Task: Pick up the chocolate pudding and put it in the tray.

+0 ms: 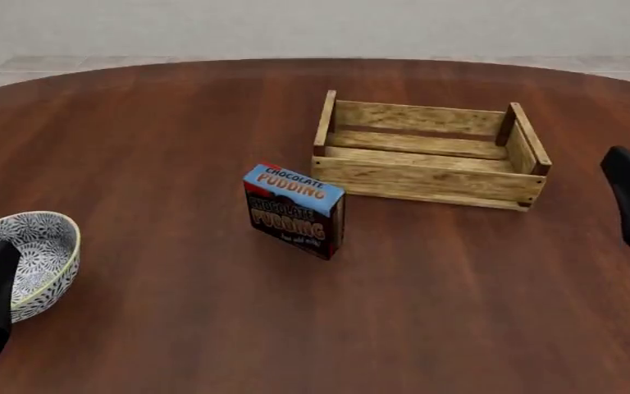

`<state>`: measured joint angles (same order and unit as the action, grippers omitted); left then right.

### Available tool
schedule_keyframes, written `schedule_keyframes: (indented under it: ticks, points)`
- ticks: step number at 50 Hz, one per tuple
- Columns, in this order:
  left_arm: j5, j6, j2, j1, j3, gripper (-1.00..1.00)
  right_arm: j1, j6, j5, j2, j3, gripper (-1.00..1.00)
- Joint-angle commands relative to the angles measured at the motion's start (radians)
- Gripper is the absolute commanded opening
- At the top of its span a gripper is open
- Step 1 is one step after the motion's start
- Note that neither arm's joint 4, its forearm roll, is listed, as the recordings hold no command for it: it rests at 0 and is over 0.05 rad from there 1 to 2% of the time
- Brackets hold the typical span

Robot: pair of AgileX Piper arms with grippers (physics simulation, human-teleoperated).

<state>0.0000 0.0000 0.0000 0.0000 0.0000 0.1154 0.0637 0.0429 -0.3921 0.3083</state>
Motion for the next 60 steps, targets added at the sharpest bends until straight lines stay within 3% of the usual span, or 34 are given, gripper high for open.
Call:
schedule_keyframes:
  ticks: [1,5,7,10,13,14,15,16,17,19,22,23,24,25,26,29,36,48,50,51,54,55,60]
  points:
    - [0.0,0.0,0.0,0.0,0.0,1.0,0.055,0.035,-0.06,-0.202,0.19,1.0]
    - [0.0,0.0,0.0,0.0,0.0,1.0,0.059,0.044,-0.083,-0.245,0.245,1.0]
    - [0.0,0.0,0.0,0.0,0.0,1.0,0.068,0.076,-0.082,-0.233,0.274,1.0]
    - [0.0,0.0,0.0,0.0,0.0,1.0,0.065,0.055,-0.12,-0.325,0.345,1.0]
    - [0.0,0.0,0.0,0.0,0.0,1.0,0.104,0.05,-0.134,-0.353,0.396,1.0]
    - [0.0,0.0,0.0,0.0,0.0,1.0,0.141,0.047,-0.184,-0.441,0.442,1.0]
    - [0.0,0.0,0.0,0.0,0.0,1.0,0.141,0.047,-0.184,-0.442,0.443,1.0]
    - [0.0,0.0,0.0,0.0,0.0,1.0,0.16,0.007,-0.177,-0.426,0.452,1.0]
    - [0.0,0.0,0.0,0.0,0.0,1.0,0.152,0.031,-0.176,-0.427,0.473,1.0]
    - [0.0,0.0,0.0,0.0,0.0,1.0,0.175,0.003,-0.191,-0.459,0.508,1.0]
    - [0.0,0.0,0.0,0.0,0.0,1.0,0.171,0.026,-0.194,-0.484,0.544,1.0]
    - [0.0,0.0,0.0,0.0,0.0,1.0,0.139,0.106,-0.183,-0.517,0.57,1.0]
    - [0.0,0.0,0.0,0.0,0.0,1.0,0.153,0.131,-0.183,-0.532,0.579,1.0]
    - [0.0,0.0,0.0,0.0,0.0,1.0,0.153,0.131,-0.183,-0.532,0.579,1.0]
    - [0.0,0.0,0.0,0.0,0.0,1.0,0.182,0.087,-0.206,-0.568,0.623,1.0]
    - [0.0,0.0,0.0,0.0,0.0,1.0,0.192,0.094,-0.217,-0.593,0.638,1.0]
    - [0.0,0.0,0.0,0.0,0.0,1.0,0.243,0.013,-0.242,-0.726,0.758,1.0]
    - [0.0,0.0,0.0,0.0,0.0,1.0,0.307,0.059,-0.27,-0.897,0.868,1.0]
    - [0.0,0.0,0.0,0.0,0.0,1.0,0.31,0.038,-0.276,-0.929,0.889,1.0]
    - [0.0,0.0,0.0,0.0,0.0,1.0,0.325,0.067,-0.28,-0.942,0.891,1.0]
    - [0.0,0.0,0.0,0.0,0.0,1.0,0.336,0.059,-0.292,-0.96,0.906,1.0]
    - [0.0,0.0,0.0,0.0,0.0,1.0,0.351,0.08,-0.294,-0.971,0.909,1.0]
    - [0.0,0.0,0.0,0.0,0.0,1.0,0.334,0.093,-0.3,-1.018,0.951,1.0]
